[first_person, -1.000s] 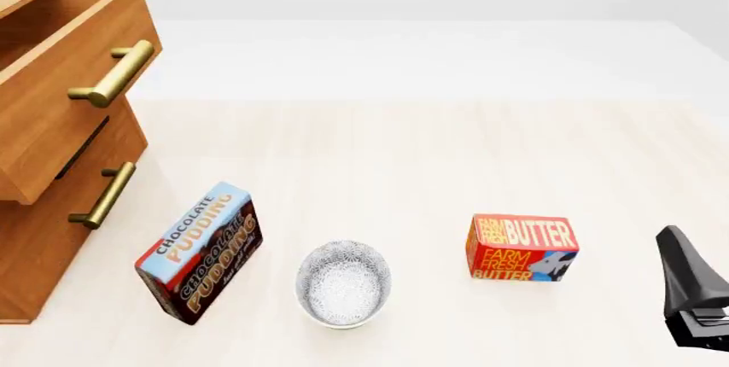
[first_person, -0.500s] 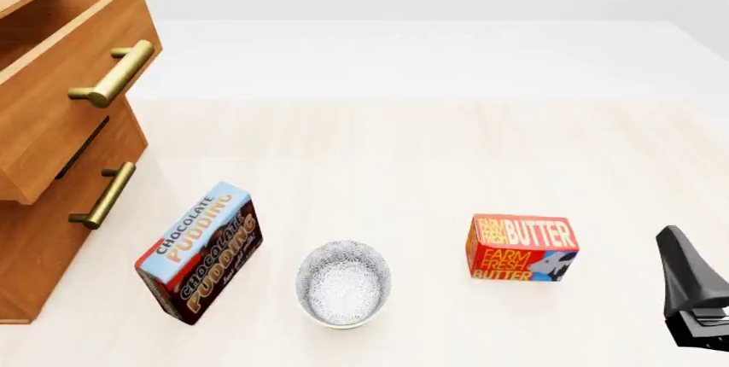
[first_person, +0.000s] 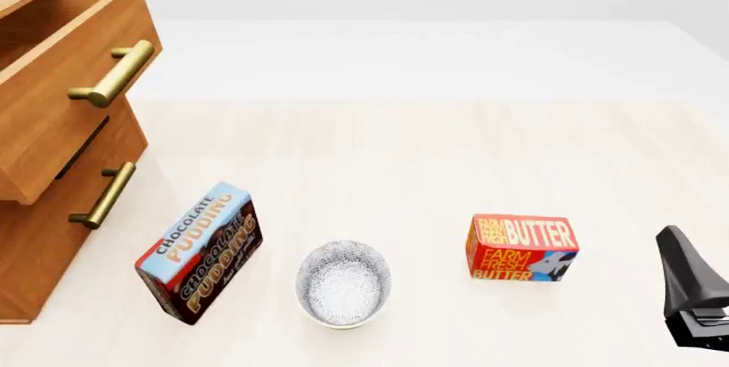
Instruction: Put the bowl in the top drawer of the cabinet.
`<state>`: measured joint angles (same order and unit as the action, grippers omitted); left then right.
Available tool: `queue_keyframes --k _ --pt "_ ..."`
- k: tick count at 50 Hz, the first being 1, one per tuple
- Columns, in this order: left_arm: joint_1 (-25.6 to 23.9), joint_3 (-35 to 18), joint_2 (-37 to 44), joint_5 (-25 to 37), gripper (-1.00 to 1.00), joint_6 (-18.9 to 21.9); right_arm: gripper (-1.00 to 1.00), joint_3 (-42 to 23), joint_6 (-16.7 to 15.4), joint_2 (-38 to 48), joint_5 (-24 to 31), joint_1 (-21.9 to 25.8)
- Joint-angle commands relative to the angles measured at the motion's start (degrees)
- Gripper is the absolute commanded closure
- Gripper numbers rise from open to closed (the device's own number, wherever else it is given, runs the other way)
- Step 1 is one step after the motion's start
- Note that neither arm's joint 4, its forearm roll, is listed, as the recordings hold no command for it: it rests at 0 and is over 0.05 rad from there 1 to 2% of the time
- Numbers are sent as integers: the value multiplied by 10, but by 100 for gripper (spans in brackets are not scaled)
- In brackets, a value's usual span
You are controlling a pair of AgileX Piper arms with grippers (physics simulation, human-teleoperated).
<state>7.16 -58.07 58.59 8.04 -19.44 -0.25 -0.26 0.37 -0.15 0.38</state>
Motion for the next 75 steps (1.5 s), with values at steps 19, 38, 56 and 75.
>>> queue_keyframes --k 19,38,56,75 --pt "-13 40 34 -18 -100 -28 -100 0 0 0 0 0" --pt "-38 54 49 -17 -100 -38 -100 0 0 0 0 0" --pt "-65 43 80 -14 -100 -21 -100 0 0 0 0 0" --pt "-98 48 83 -9 -100 -28 -100 0 0 0 0 0"
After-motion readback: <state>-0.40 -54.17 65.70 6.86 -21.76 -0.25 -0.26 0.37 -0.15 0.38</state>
